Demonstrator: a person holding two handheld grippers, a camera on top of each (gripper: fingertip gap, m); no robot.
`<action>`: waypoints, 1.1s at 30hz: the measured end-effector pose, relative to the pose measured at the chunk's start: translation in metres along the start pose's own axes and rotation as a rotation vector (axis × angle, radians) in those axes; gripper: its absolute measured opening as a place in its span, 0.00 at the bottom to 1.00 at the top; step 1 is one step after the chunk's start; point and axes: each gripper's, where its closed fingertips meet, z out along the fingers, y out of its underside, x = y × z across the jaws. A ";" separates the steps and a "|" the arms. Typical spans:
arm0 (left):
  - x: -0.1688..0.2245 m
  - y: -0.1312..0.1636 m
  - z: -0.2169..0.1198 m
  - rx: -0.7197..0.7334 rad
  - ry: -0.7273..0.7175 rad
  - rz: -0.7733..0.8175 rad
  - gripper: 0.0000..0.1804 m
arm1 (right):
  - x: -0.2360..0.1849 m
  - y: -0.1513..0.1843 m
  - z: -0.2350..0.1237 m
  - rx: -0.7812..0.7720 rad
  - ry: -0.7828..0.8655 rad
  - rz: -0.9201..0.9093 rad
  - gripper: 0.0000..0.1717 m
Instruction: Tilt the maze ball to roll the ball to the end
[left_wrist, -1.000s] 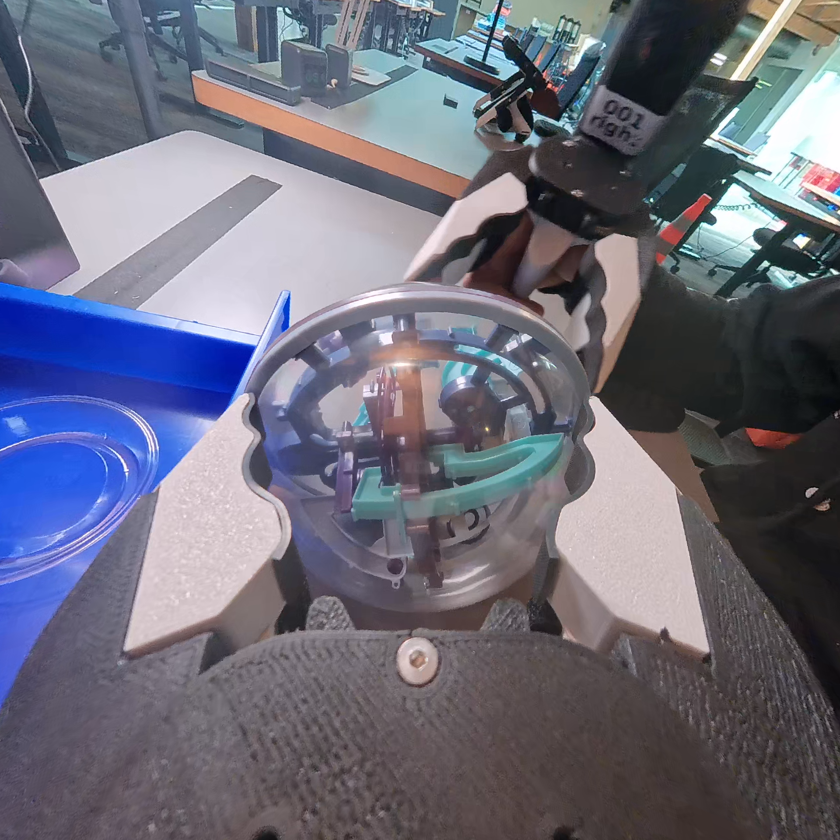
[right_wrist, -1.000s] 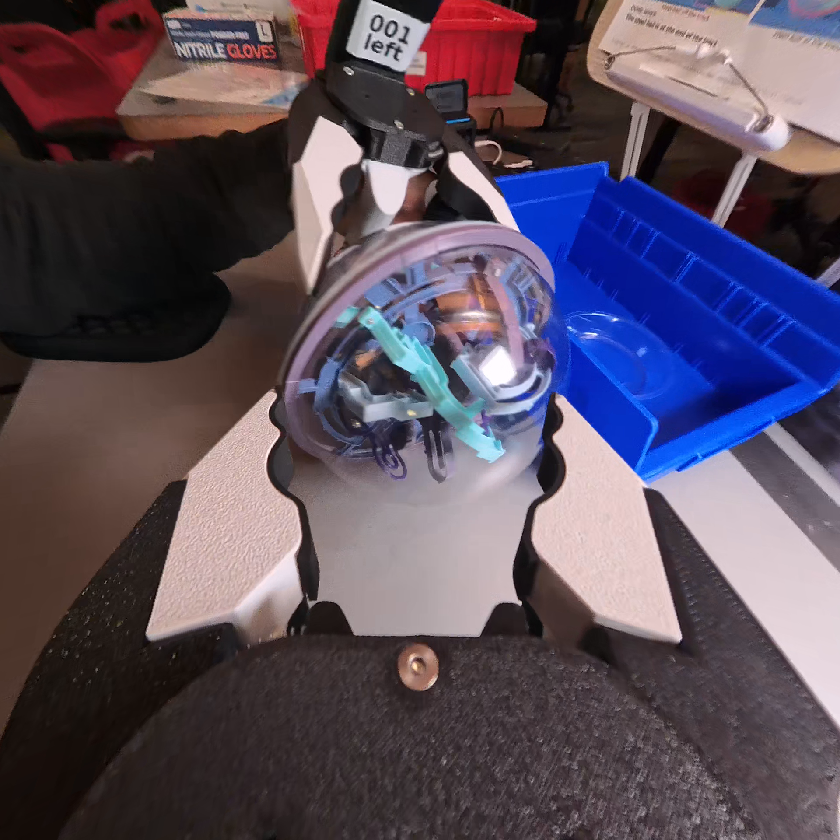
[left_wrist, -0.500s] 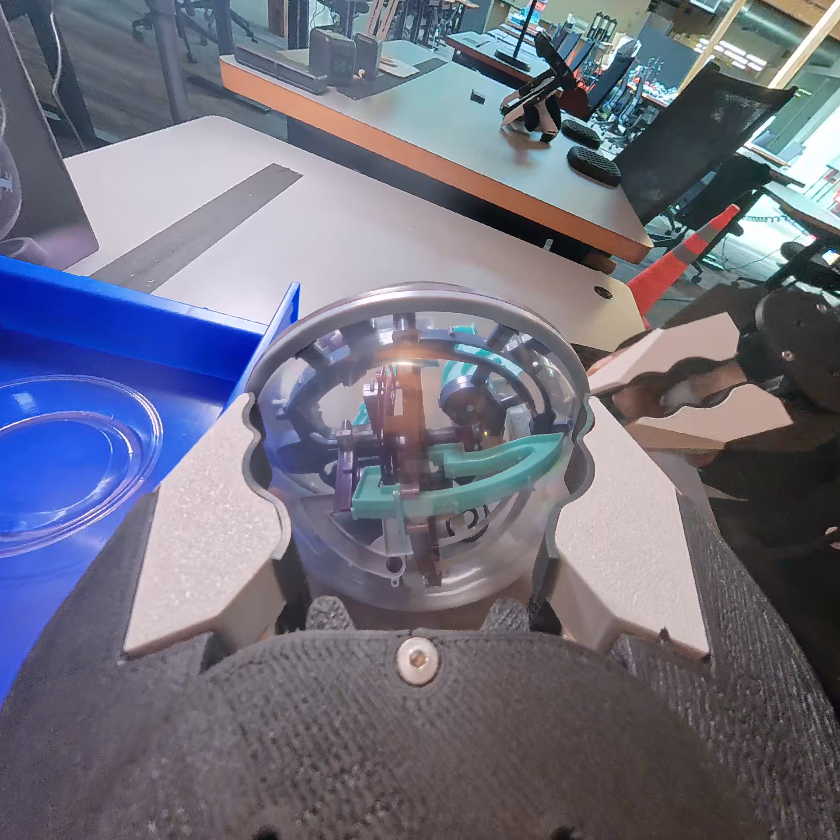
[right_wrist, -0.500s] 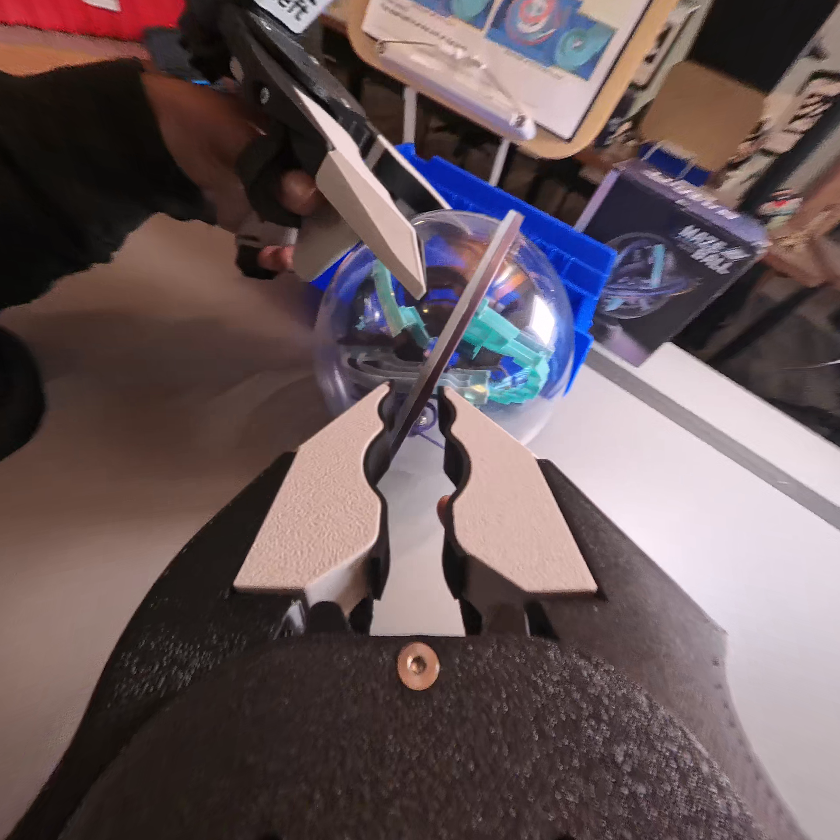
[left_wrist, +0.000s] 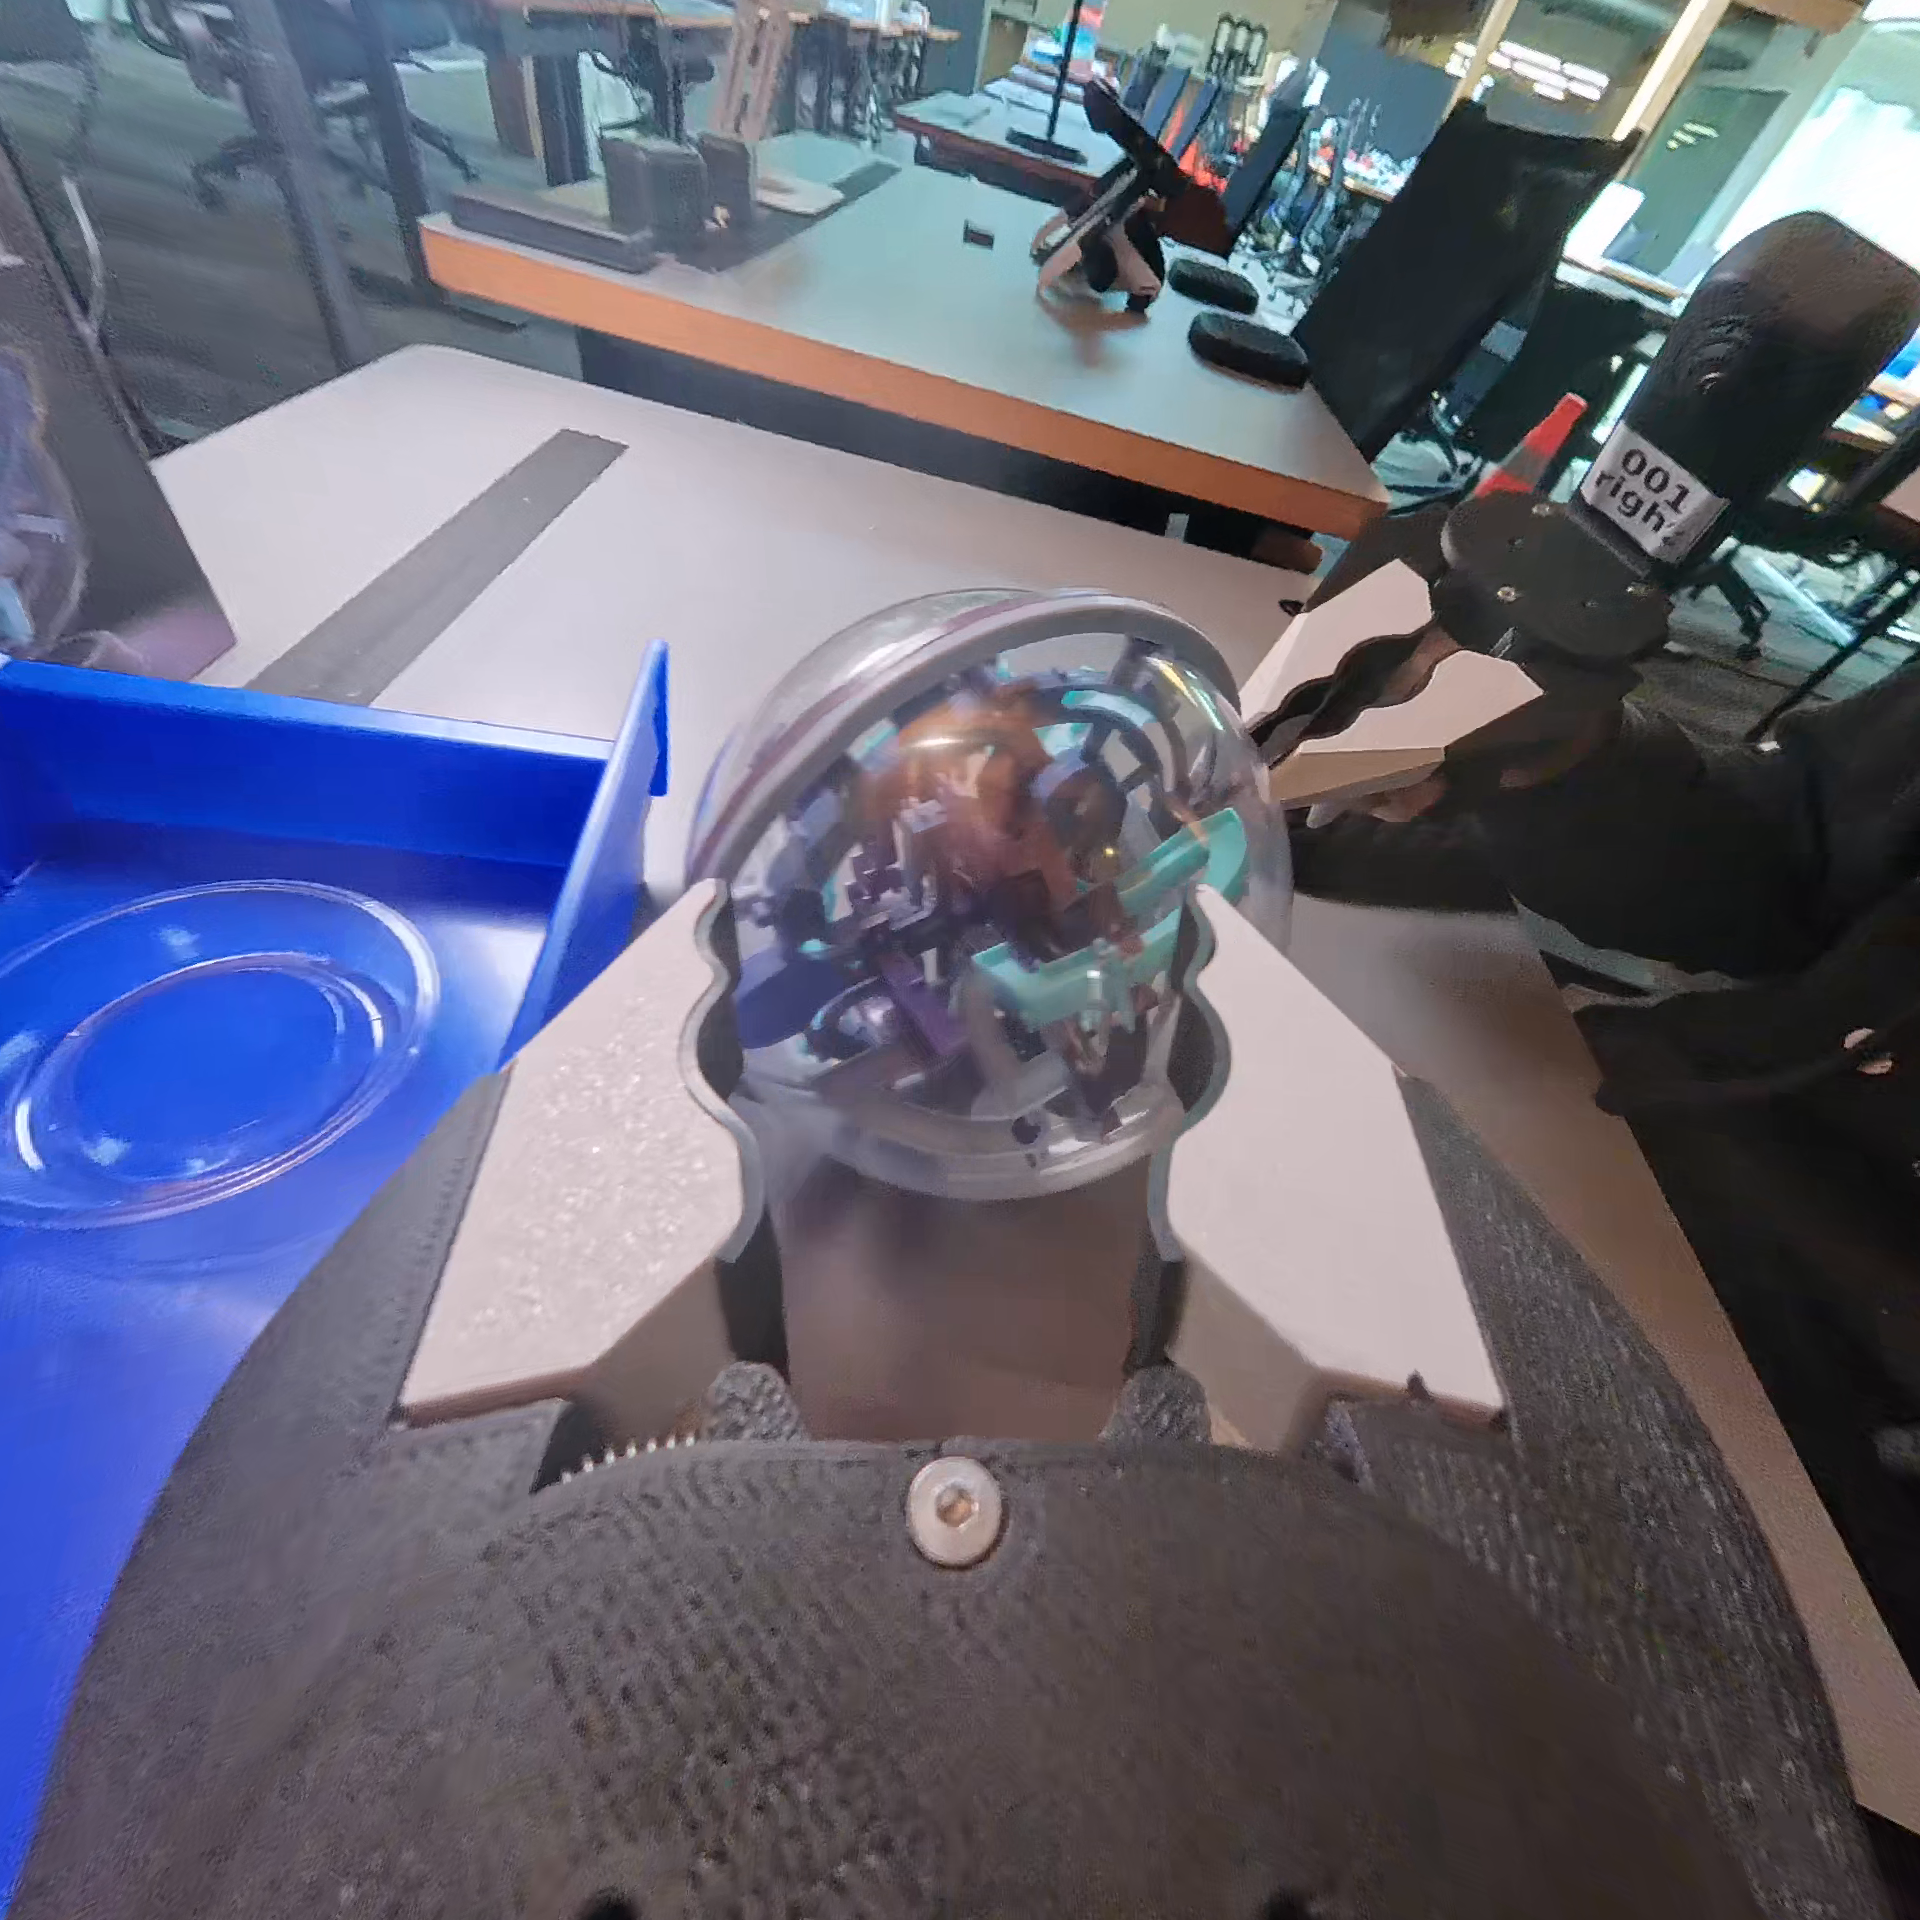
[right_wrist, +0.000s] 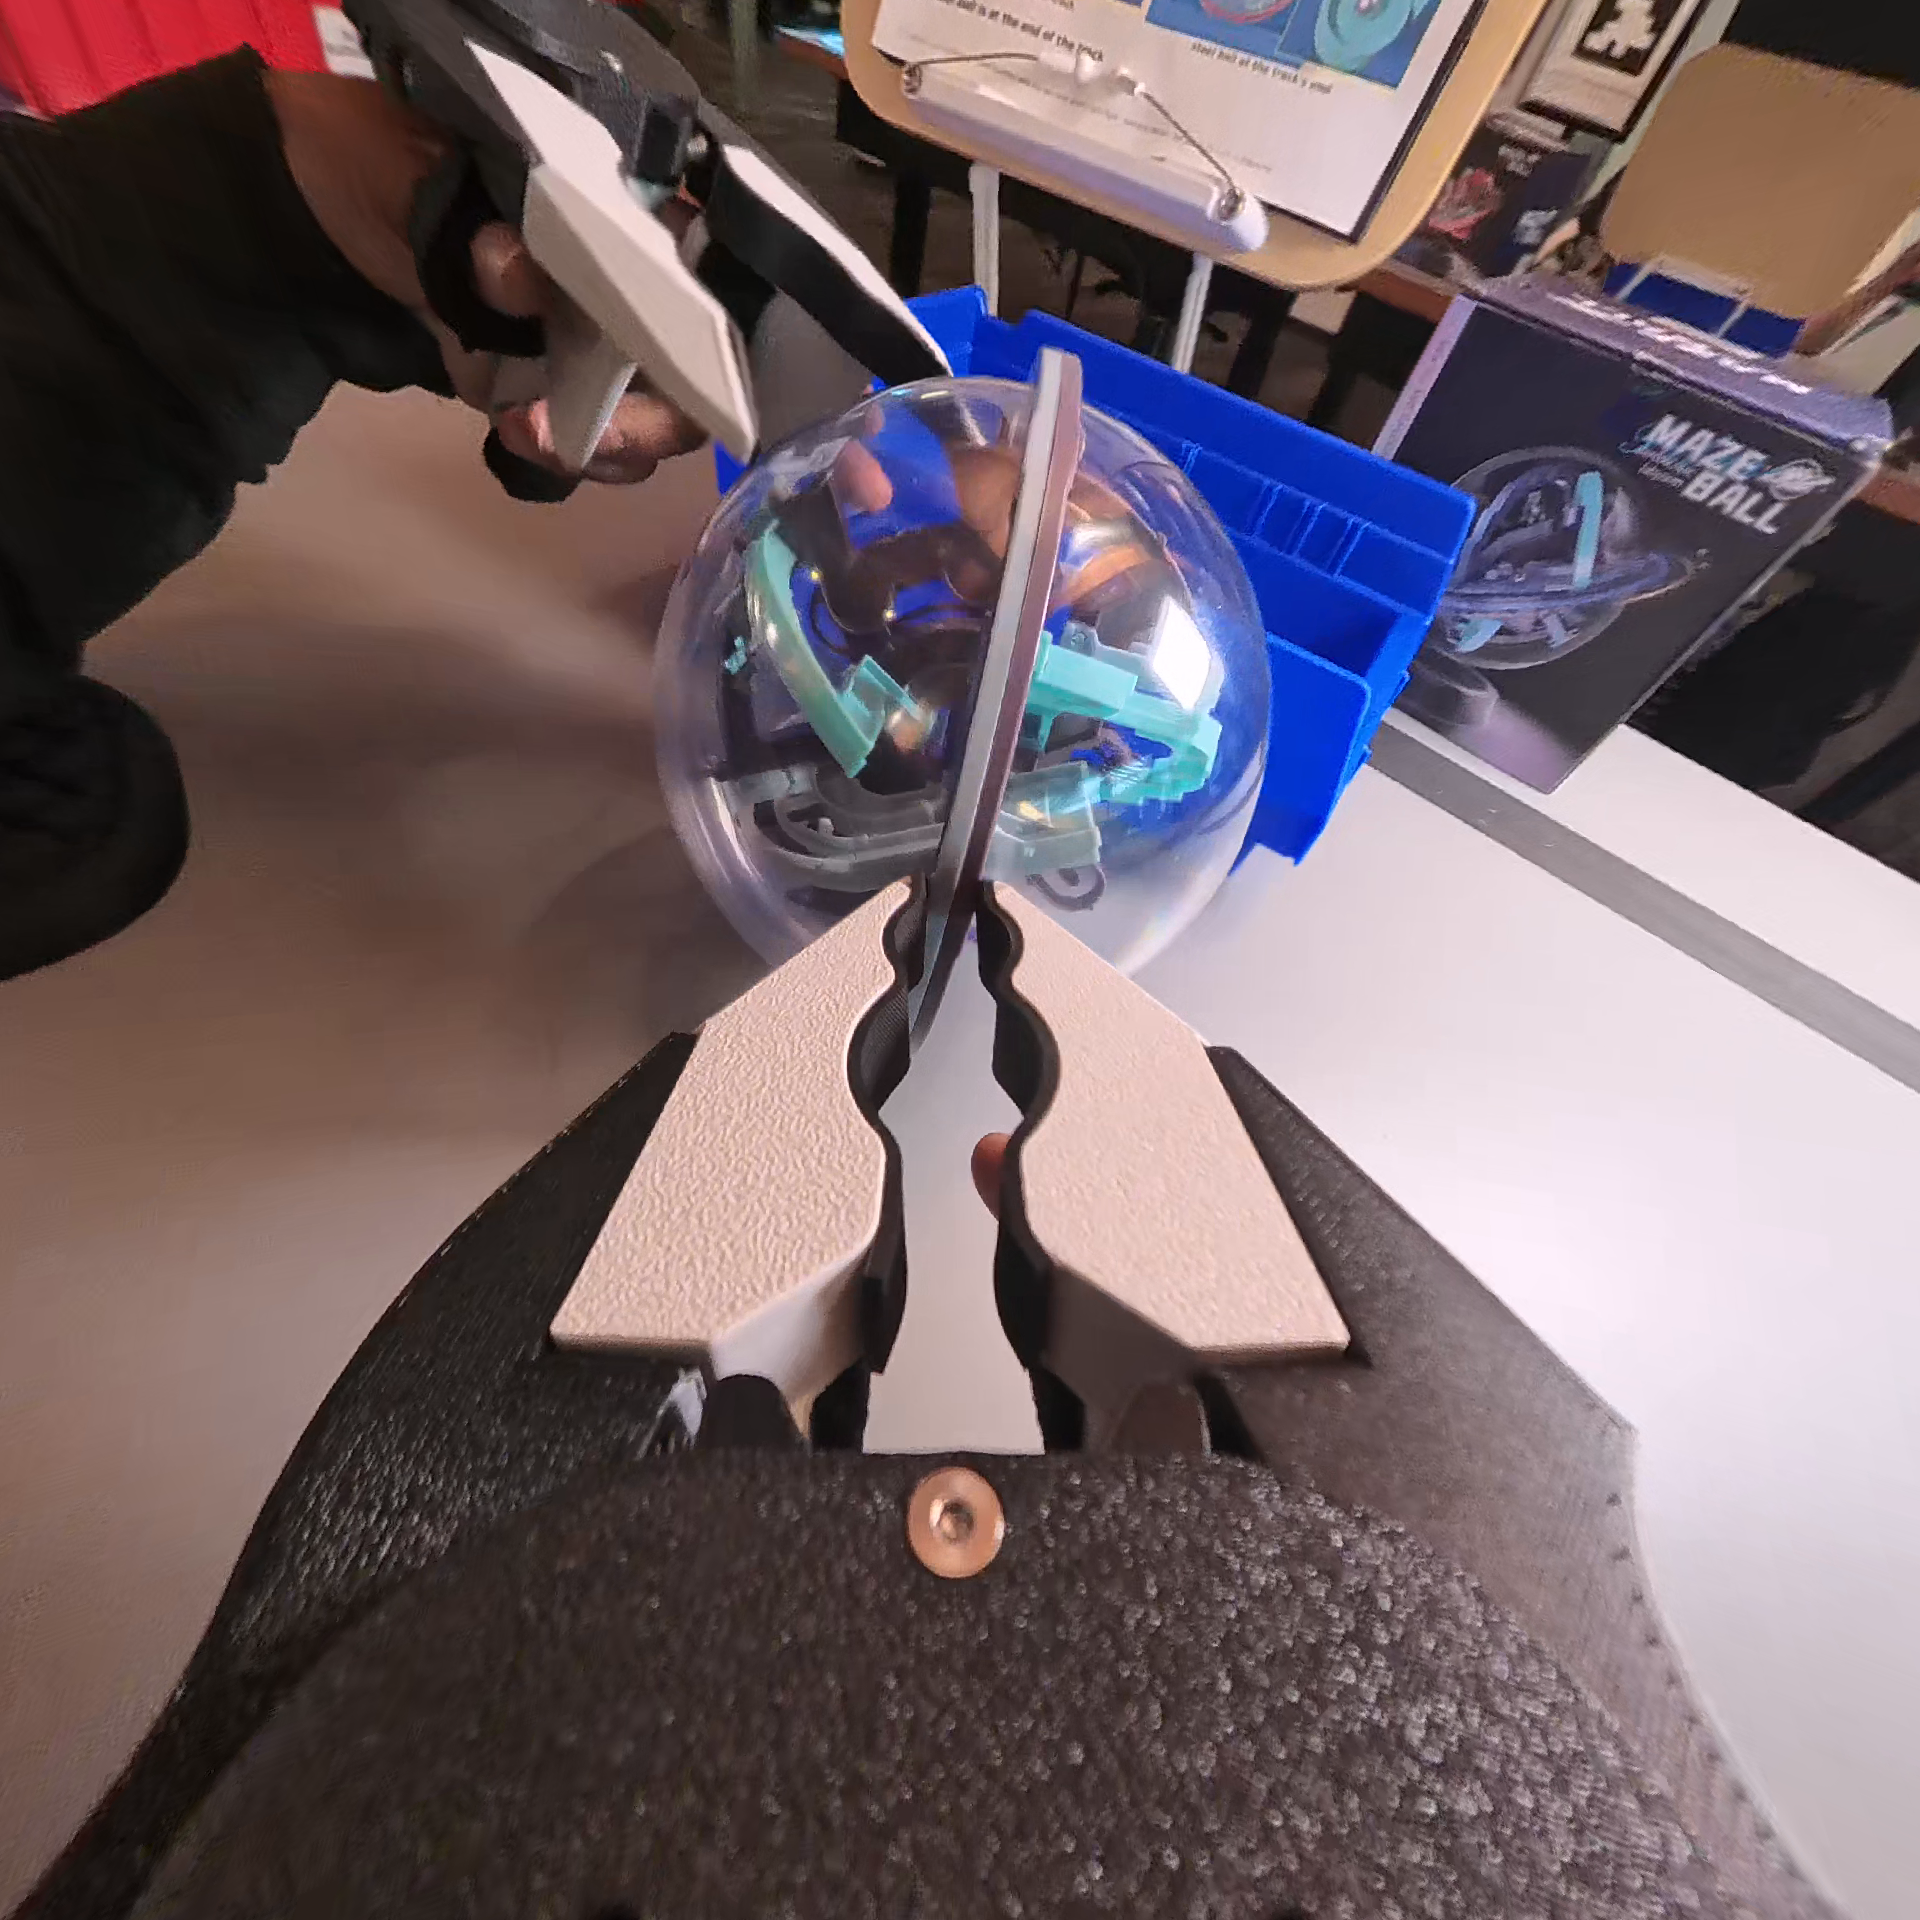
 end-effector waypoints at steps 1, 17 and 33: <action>-0.004 -0.002 -0.005 0.017 -0.015 0.000 0.40 | 0.001 0.002 -0.002 0.001 -0.017 0.005 0.04; 0.002 0.034 0.001 0.111 0.214 -0.050 0.24 | 0.007 0.011 -0.030 0.073 -0.180 -0.026 0.04; 0.005 0.038 0.009 0.092 0.220 -0.058 0.20 | 0.027 0.018 -0.033 0.080 -0.353 -0.035 0.04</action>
